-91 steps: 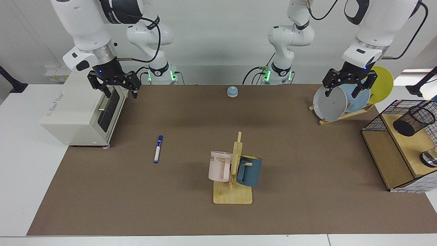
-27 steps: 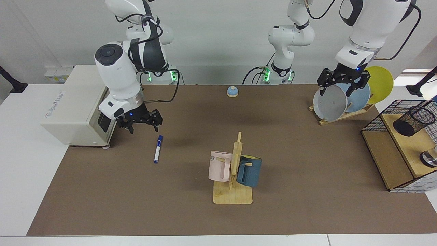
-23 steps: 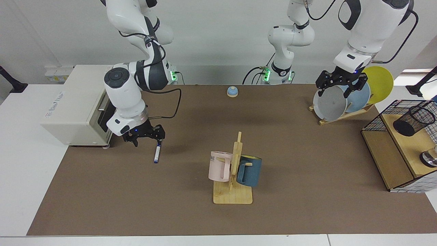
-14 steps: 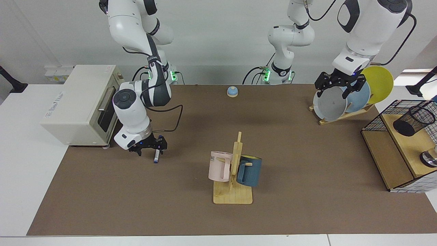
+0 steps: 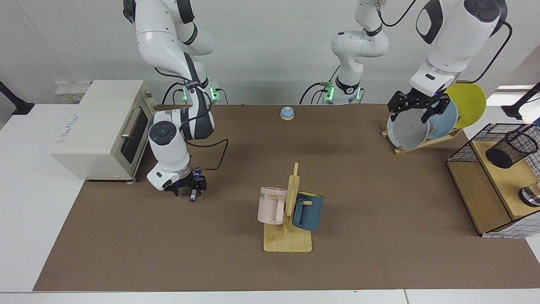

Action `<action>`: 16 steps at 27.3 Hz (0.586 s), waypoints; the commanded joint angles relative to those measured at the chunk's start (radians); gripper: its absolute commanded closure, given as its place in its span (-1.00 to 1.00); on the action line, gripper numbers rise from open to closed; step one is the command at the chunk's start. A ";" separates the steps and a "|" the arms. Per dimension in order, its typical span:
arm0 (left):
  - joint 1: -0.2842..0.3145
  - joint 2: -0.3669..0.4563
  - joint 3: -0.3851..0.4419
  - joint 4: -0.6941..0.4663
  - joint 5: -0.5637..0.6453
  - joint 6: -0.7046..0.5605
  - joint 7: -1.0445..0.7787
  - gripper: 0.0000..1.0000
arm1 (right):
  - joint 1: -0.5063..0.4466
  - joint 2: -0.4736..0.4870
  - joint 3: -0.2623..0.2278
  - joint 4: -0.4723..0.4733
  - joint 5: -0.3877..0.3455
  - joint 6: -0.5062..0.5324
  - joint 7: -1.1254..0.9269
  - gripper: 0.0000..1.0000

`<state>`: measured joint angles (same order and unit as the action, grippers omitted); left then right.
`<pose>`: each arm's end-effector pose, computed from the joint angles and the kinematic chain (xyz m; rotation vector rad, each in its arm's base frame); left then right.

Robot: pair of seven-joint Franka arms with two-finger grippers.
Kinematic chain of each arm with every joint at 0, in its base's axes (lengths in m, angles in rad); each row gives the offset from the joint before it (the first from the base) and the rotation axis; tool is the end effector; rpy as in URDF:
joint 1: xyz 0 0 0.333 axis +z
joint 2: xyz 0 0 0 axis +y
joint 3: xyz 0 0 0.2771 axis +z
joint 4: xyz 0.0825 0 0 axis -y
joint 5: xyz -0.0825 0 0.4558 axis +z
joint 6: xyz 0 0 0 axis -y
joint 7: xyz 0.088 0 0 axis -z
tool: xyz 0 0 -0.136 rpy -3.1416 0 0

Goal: Put markers into pen holder
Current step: 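Lift the blue marker off the table with the right gripper, then carry the marker to the middle while the left gripper reaches toward it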

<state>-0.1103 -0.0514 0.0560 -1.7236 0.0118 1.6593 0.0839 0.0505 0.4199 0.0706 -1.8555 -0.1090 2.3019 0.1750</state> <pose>0.6154 -0.0315 0.5127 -3.1252 0.2182 0.0205 0.6764 0.0777 0.1871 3.0923 0.0174 0.0554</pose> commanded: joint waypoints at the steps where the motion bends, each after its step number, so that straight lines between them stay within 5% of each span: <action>1: -0.002 -0.019 0.002 -0.027 0.002 0.019 -0.010 -1.00 | -0.004 0.014 0.006 -0.008 -0.031 0.044 0.040 -0.17; 7: -0.002 -0.019 0.002 -0.027 0.002 0.019 -0.010 -1.00 | -0.003 0.013 0.005 -0.011 -0.029 0.040 0.041 0.07; 12: -0.002 -0.019 0.002 -0.027 0.002 0.019 -0.007 -1.00 | 0.000 0.013 0.005 -0.011 -0.032 0.034 0.040 0.96; 16: -0.003 -0.019 0.002 -0.027 0.002 0.017 -0.010 -1.00 | 0.000 0.013 0.006 -0.005 -0.064 0.028 0.037 1.00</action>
<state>-0.1103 -0.0514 0.0560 -1.7236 0.0118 1.6593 0.0836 0.0516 0.4325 0.0709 -1.8568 -0.1182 2.3173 0.1825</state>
